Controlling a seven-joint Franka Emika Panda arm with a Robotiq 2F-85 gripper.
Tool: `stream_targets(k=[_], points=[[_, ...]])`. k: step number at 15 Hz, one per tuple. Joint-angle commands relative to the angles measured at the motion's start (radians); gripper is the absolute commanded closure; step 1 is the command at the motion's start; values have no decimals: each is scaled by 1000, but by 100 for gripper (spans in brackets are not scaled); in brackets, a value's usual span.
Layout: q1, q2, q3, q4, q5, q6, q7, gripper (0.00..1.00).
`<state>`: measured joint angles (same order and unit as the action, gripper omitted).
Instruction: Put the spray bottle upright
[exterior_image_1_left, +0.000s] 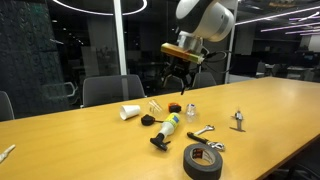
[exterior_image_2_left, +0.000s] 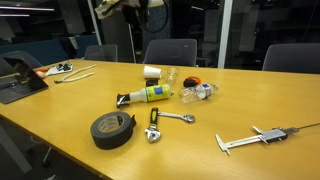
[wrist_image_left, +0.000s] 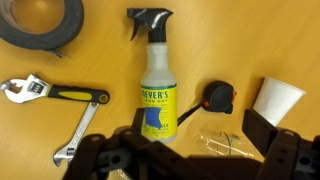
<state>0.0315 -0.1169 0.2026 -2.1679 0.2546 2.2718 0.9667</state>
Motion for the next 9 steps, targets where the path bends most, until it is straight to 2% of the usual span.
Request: stream_targets(k=[1, 5, 7, 8, 9], points=[[15, 110, 2, 18, -198, 163, 253, 0], [60, 244, -38, 77, -427, 154, 478, 0], [90, 318, -60, 143, -478, 110, 533, 0], [110, 362, -66, 244, -482, 35, 541, 0], [117, 362, -82, 182, -484, 81, 561, 0]])
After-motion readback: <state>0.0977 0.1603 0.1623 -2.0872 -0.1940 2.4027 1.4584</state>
